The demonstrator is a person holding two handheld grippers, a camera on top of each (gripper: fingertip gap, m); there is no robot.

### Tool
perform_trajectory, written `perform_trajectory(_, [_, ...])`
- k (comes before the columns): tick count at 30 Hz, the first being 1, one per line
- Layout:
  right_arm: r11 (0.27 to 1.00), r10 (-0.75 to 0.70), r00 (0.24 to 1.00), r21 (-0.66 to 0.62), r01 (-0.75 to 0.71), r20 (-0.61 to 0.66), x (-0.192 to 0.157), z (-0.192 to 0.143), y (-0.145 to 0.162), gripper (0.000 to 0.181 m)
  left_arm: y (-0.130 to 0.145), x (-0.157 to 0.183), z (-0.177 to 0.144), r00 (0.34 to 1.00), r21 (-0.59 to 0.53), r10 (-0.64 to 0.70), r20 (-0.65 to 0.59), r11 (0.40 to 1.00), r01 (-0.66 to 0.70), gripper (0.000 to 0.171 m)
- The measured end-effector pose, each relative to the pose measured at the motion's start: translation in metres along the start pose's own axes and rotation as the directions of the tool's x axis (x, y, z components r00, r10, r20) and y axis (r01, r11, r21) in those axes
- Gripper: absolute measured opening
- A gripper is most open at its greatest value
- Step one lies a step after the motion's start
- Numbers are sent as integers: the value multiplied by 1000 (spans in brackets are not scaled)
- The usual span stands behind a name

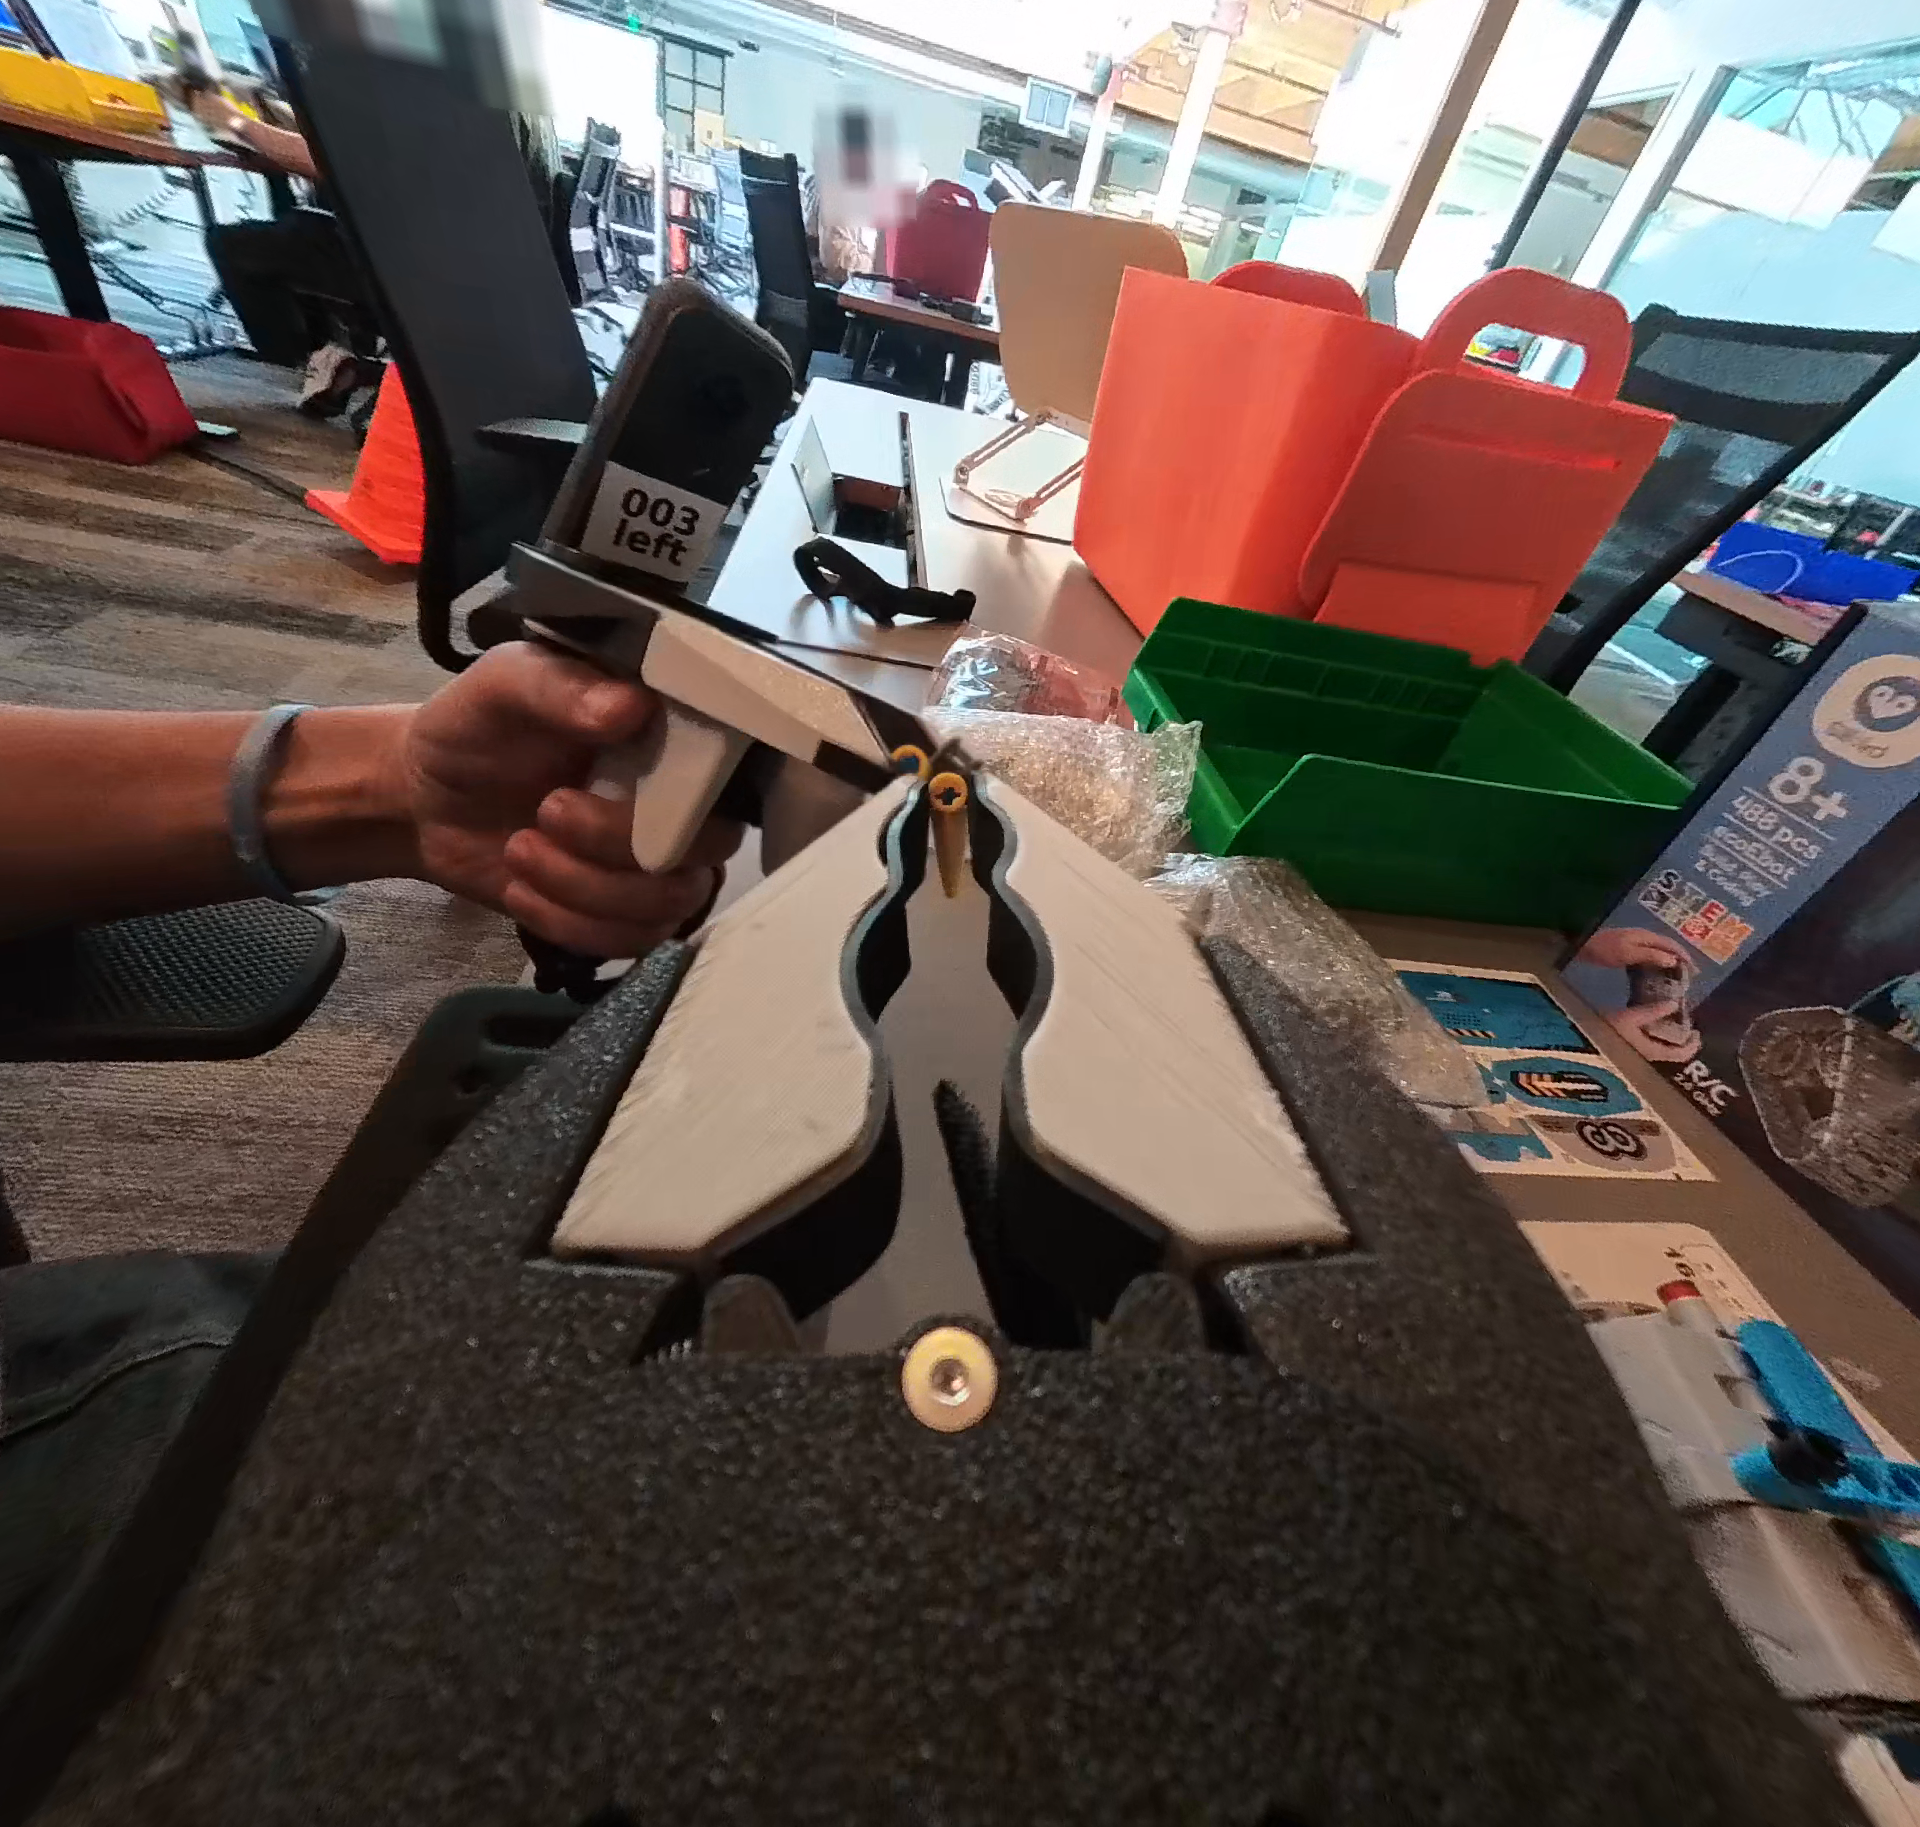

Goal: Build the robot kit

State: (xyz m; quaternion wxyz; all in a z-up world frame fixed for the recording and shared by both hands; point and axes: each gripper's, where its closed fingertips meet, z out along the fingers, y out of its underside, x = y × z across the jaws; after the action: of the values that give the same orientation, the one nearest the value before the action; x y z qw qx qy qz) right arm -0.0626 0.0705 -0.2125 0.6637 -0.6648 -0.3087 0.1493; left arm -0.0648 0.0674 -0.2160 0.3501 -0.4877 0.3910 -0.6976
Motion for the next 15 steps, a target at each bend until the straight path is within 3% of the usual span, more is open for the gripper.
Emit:
perform_trajectory(7, [997, 79, 997, -4, -79, 9, 0, 2, 6, 8, 2, -5, 1, 999, 10, 23, 39, 1000, -23, 19])
perform_trajectory(15, [926, 351, 936, 159, -343, -23, 6, -1, -3, 7, -9, -4, 9, 994, 183, 33, 104, 982, -52, 18])
